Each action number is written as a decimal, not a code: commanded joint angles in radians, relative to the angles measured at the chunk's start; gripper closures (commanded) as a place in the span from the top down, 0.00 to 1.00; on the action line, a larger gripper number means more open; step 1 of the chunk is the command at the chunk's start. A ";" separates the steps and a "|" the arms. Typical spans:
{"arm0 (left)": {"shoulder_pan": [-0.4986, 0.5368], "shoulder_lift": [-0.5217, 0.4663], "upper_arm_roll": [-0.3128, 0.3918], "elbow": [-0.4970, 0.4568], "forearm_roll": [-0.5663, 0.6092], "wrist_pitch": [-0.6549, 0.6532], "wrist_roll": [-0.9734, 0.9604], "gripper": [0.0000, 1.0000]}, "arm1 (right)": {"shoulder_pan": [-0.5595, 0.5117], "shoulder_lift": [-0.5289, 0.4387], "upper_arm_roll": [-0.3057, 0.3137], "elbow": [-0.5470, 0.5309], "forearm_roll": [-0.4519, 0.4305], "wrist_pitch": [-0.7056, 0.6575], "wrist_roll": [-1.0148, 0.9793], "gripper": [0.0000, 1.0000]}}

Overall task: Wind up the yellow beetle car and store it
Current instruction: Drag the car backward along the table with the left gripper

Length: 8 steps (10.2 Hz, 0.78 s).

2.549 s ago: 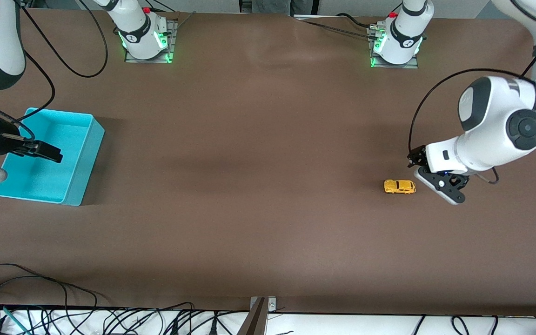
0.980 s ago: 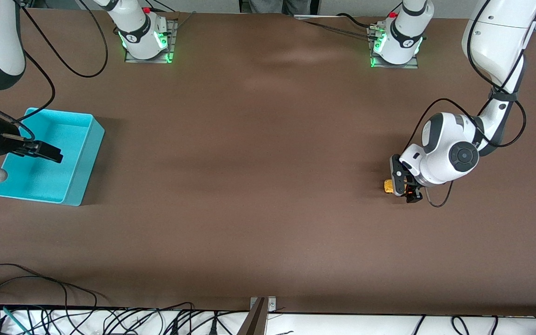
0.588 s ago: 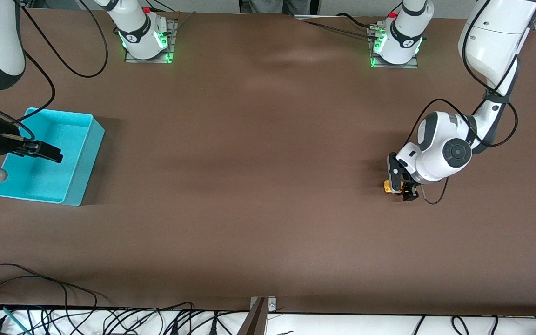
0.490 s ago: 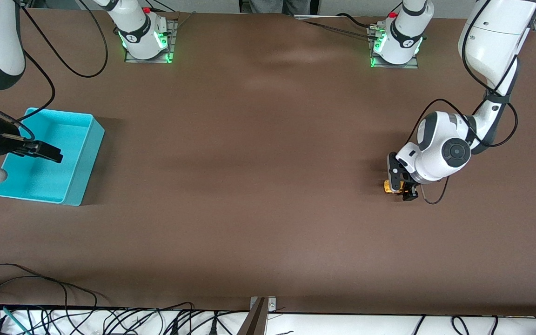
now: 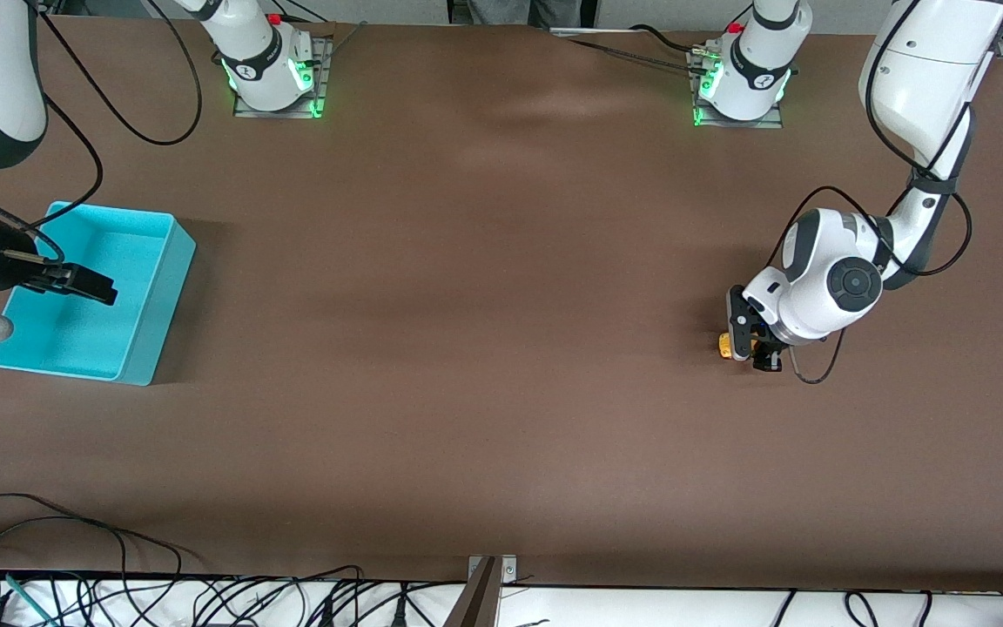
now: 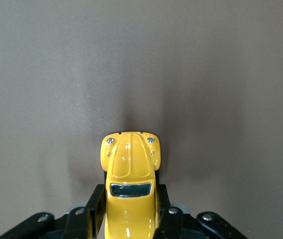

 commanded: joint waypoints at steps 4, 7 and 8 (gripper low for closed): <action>0.013 -0.002 -0.002 -0.003 0.021 0.002 0.014 0.17 | -0.007 -0.006 0.003 -0.006 0.018 0.007 0.010 1.00; 0.055 0.021 -0.002 0.010 0.021 -0.002 0.063 0.18 | -0.007 -0.006 0.003 -0.006 0.018 0.007 0.010 1.00; 0.087 0.039 -0.002 0.025 0.021 -0.002 0.103 0.18 | -0.007 -0.006 0.003 -0.006 0.018 0.007 0.010 1.00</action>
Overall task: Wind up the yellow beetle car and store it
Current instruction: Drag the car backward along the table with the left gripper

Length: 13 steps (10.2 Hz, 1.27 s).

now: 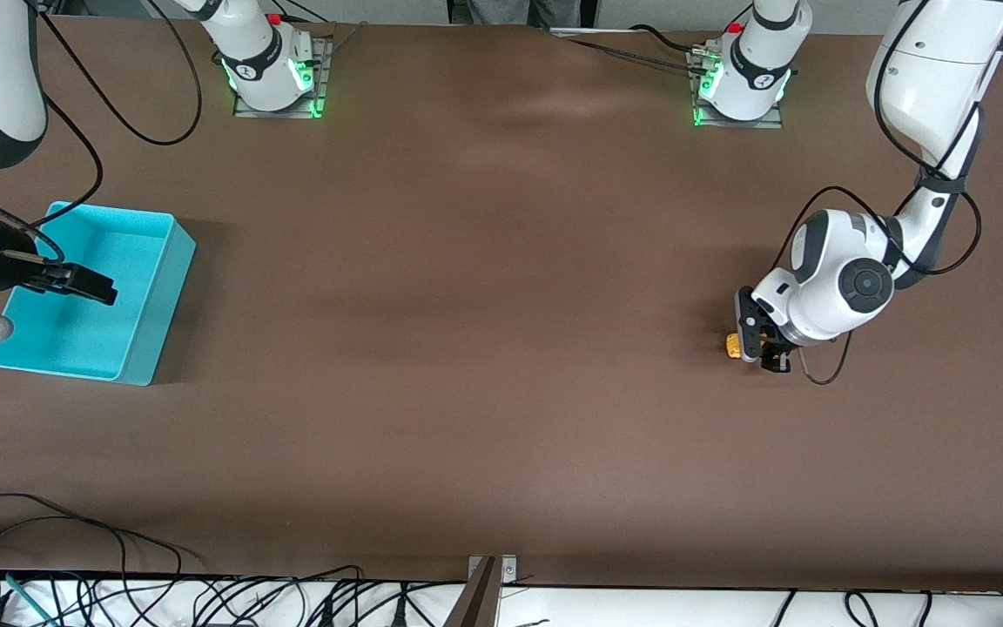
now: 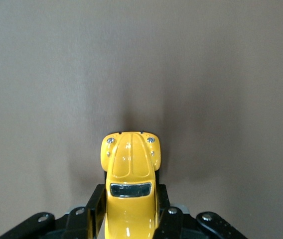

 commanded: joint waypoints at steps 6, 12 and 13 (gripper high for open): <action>0.207 0.077 -0.004 0.052 0.020 0.003 0.153 0.18 | -0.007 -0.006 0.003 -0.006 0.018 0.007 0.010 1.00; 0.271 0.103 -0.005 0.085 0.013 0.005 0.311 0.18 | -0.007 -0.006 0.003 -0.006 0.018 0.007 0.010 1.00; 0.273 0.103 -0.005 0.086 0.013 0.005 0.311 0.18 | -0.007 -0.006 0.003 -0.006 0.018 0.007 0.010 1.00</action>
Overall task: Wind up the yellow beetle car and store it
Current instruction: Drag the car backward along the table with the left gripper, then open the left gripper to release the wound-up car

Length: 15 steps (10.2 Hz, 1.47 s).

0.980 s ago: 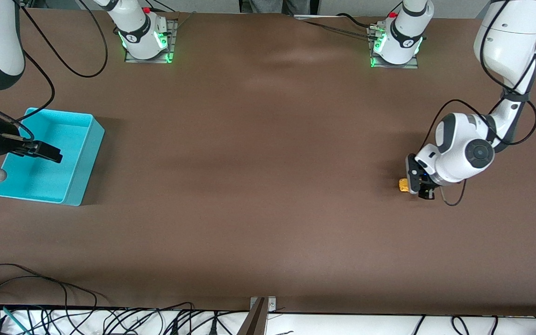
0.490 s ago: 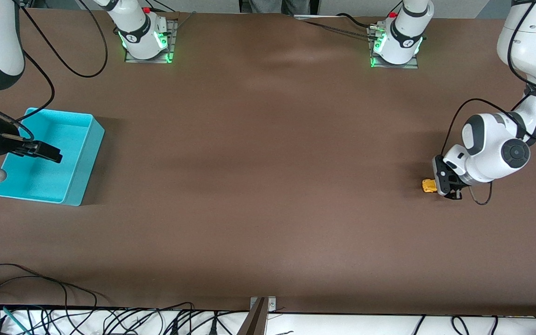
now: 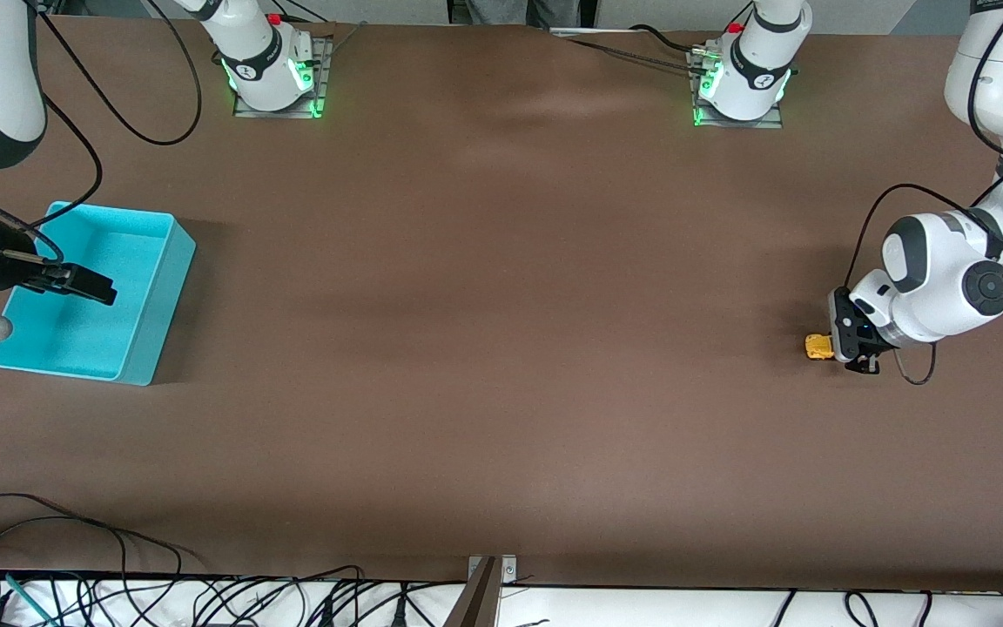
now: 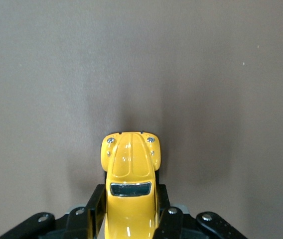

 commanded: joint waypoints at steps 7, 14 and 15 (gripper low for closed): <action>0.021 0.007 -0.009 0.061 0.000 -0.070 -0.003 1.00 | -0.006 -0.006 0.004 -0.006 0.017 0.007 0.010 1.00; 0.018 -0.040 -0.114 0.269 0.002 -0.484 -0.225 1.00 | -0.006 -0.006 0.004 -0.006 0.016 0.007 0.010 1.00; 0.016 -0.041 -0.143 0.303 0.009 -0.547 -0.288 1.00 | -0.006 -0.006 0.004 -0.006 0.016 0.007 0.012 1.00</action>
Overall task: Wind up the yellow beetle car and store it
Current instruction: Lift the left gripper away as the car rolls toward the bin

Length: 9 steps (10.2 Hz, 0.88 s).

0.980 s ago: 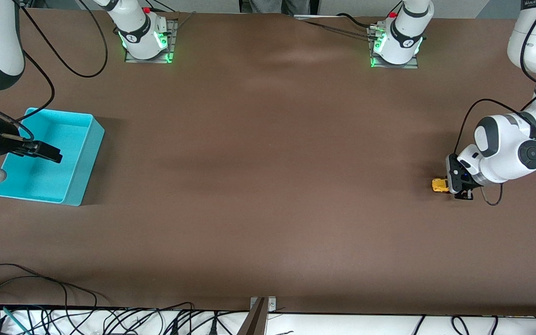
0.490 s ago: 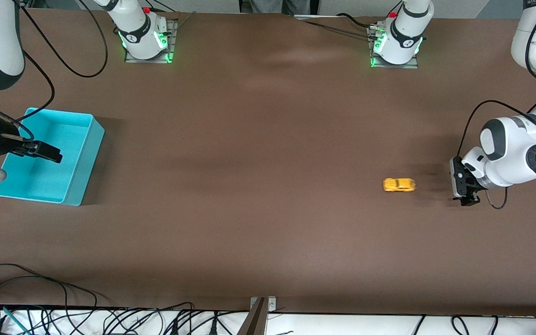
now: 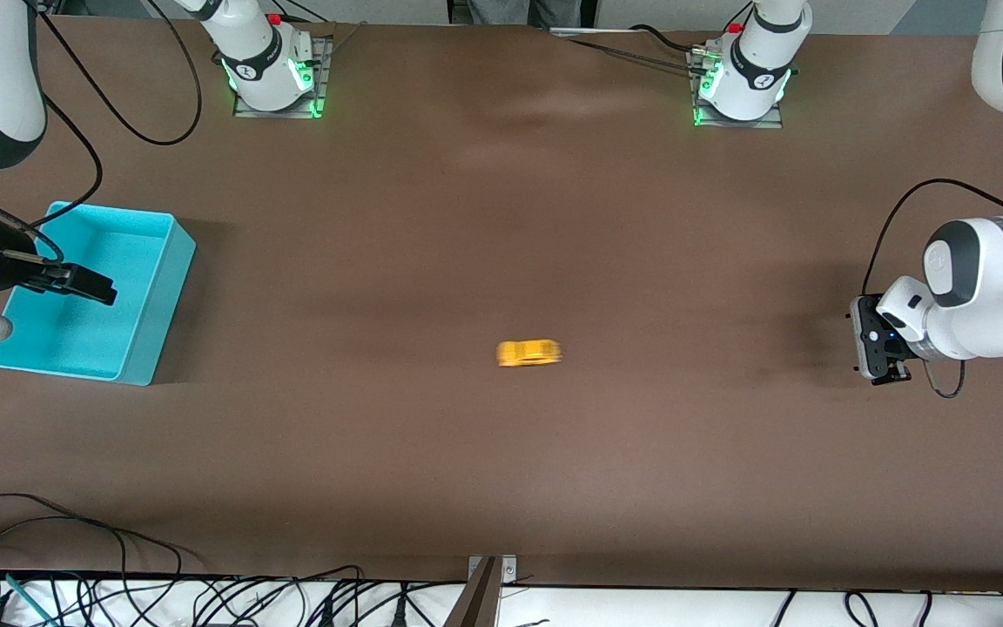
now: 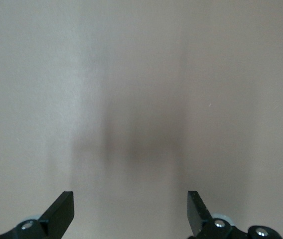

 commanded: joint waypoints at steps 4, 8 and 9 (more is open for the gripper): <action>-0.046 -0.014 -0.088 0.117 0.019 -0.214 -0.248 1.00 | -0.008 -0.002 0.002 -0.006 0.013 0.019 -0.005 1.00; -0.061 -0.014 -0.089 0.125 0.019 -0.232 -0.279 1.00 | -0.008 0.001 0.001 -0.006 0.010 0.019 -0.007 1.00; -0.063 -0.020 -0.091 0.125 0.019 -0.237 -0.294 1.00 | -0.008 0.000 0.001 -0.006 0.007 0.018 -0.008 1.00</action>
